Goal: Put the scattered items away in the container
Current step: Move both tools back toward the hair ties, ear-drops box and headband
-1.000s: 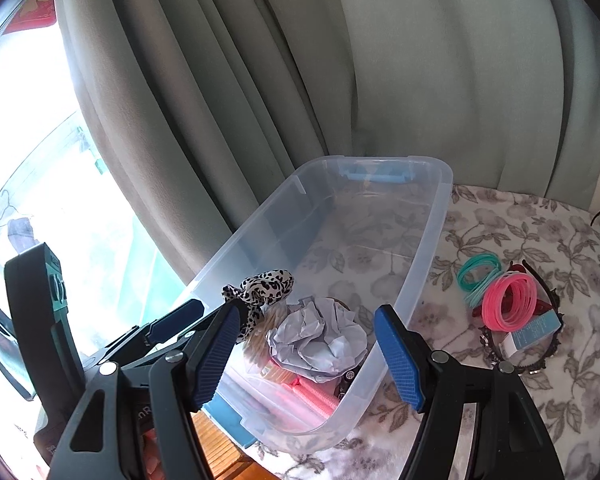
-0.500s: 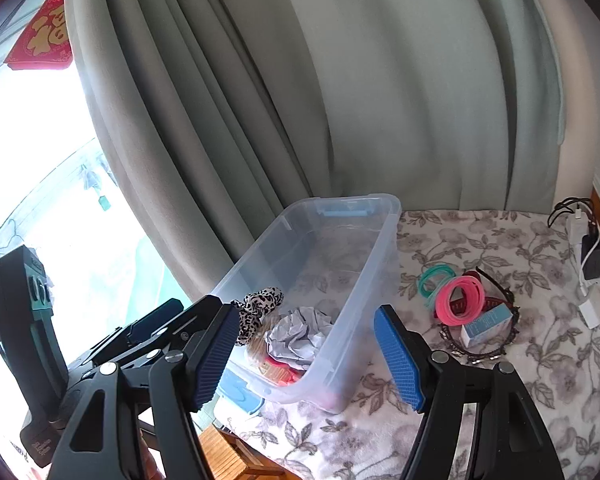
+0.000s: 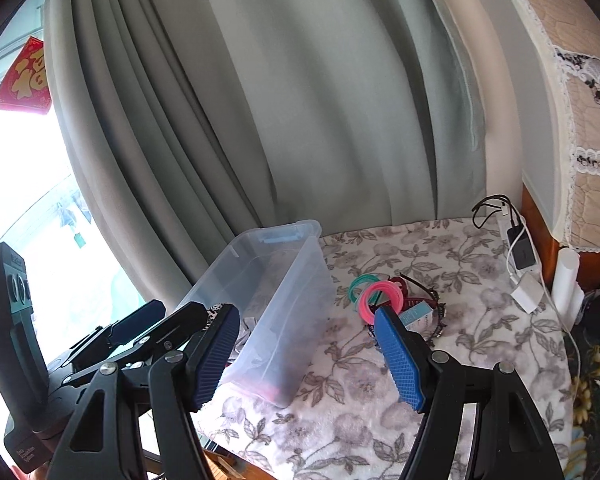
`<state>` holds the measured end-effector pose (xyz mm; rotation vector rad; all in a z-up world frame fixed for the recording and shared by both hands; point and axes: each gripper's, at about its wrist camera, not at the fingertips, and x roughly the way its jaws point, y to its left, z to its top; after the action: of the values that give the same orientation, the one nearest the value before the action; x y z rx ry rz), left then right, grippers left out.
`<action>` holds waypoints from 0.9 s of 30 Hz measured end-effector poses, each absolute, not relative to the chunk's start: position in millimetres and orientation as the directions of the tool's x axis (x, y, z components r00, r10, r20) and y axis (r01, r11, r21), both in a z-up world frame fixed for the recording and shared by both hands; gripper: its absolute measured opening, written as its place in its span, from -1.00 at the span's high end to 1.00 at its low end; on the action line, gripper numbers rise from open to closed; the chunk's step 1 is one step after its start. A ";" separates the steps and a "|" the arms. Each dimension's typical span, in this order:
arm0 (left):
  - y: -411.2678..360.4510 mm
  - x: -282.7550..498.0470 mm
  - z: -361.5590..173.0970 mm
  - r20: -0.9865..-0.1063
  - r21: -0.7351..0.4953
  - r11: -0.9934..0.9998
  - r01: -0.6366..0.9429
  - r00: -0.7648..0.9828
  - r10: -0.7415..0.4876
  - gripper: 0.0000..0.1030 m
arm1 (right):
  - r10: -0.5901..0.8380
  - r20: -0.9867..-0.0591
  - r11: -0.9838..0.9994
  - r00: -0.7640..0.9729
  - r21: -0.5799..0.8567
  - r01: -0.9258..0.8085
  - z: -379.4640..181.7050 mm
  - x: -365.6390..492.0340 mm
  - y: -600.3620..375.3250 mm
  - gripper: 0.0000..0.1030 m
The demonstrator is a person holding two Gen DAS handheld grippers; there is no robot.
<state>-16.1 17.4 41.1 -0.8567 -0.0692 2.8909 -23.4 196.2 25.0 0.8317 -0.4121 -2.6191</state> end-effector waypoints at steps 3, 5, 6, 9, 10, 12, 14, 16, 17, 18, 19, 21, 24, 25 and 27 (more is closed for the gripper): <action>32.8 -19.3 38.4 -0.555 -0.058 -0.989 -0.134 -0.819 0.143 -0.30 | -0.405 -0.493 -0.894 -0.770 0.390 0.220 19.9 -22.1 212.9 -0.43; 43.7 -23.6 33.5 -0.571 -0.043 -0.988 -0.150 -0.807 0.148 -0.30 | -0.398 -0.496 -0.892 -0.772 0.407 0.199 14.7 -23.4 224.5 -0.43; 49.9 -26.7 30.3 -0.579 -0.036 -0.987 -0.158 -0.801 0.149 -0.30 | -0.396 -0.497 -0.890 -0.772 0.415 0.189 12.0 -24.2 230.3 -0.43; 62.9 -31.4 22.7 -0.602 -0.021 -0.983 -0.180 -0.783 0.156 -0.30 | -0.378 -0.506 -0.889 -0.775 0.433 0.150 2.9 -26.8 247.9 -0.43; 66.3 -33.9 19.3 -0.612 -0.017 -0.983 -0.184 -0.776 0.156 -0.30 | -0.372 -0.511 -0.887 -0.775 0.442 0.134 -0.9 -28.2 254.1 -0.43; 72.7 -39.1 12.1 -0.631 -0.010 -0.982 -0.190 -0.760 0.154 -0.30 | -0.361 -0.522 -0.882 -0.773 0.460 0.101 -9.4 -32.3 266.4 -0.43; 78.4 -44.6 4.5 -0.652 -0.004 -0.981 -0.196 -0.743 0.151 -0.30 | -0.353 -0.540 -0.876 -0.764 0.478 0.067 -20.6 -38.6 277.4 -0.43; 83.0 -50.8 -4.2 -0.674 0.001 -0.980 -0.200 -0.724 0.147 -0.30 | -0.350 -0.557 -0.868 -0.753 0.494 0.038 -31.1 -43.8 285.7 -0.43; 85.2 -53.9 -8.6 -0.684 0.002 -0.979 -0.201 -0.715 0.145 -0.30 | -0.349 -0.565 -0.864 -0.748 0.502 0.024 -36.4 -46.3 289.7 -0.43; 87.4 -56.9 -13.0 -0.695 0.004 -0.979 -0.203 -0.705 0.143 -0.30 | -0.350 -0.574 -0.863 -0.740 0.506 0.015 -41.8 -49.2 291.7 -0.43; 89.3 -60.0 -17.7 -0.705 0.005 -0.979 -0.205 -0.695 0.142 -0.30 | -0.351 -0.583 -0.861 -0.733 0.508 0.008 -47.3 -52.1 293.2 -0.43; 92.9 -66.4 -27.3 -0.724 0.005 -0.978 -0.210 -0.675 0.141 -0.30 | -0.355 -0.600 -0.858 -0.717 0.514 -0.006 -58.3 -58.0 296.3 -0.43; 96.8 -75.9 -40.2 -0.744 -0.004 -0.977 -0.214 -0.652 0.146 -0.30 | -0.364 -0.623 -0.855 -0.692 0.519 -0.018 -73.1 -66.5 298.8 -0.43; 97.5 -78.7 -43.7 -0.747 -0.009 -0.977 -0.215 -0.648 0.149 -0.30 | -0.368 -0.629 -0.854 -0.685 0.521 -0.019 -77.4 -68.8 299.1 -0.43; 98.9 -85.1 -49.9 -0.750 -0.013 -0.977 -0.214 -0.644 0.151 -0.30 | -0.376 -0.641 -0.851 -0.669 0.525 -0.025 -86.4 -74.1 300.0 -0.43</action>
<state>-85.1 98.9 -49.9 -1.2099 0.1141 2.6766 -74.1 300.0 -86.4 1.1650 -0.7515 -2.5939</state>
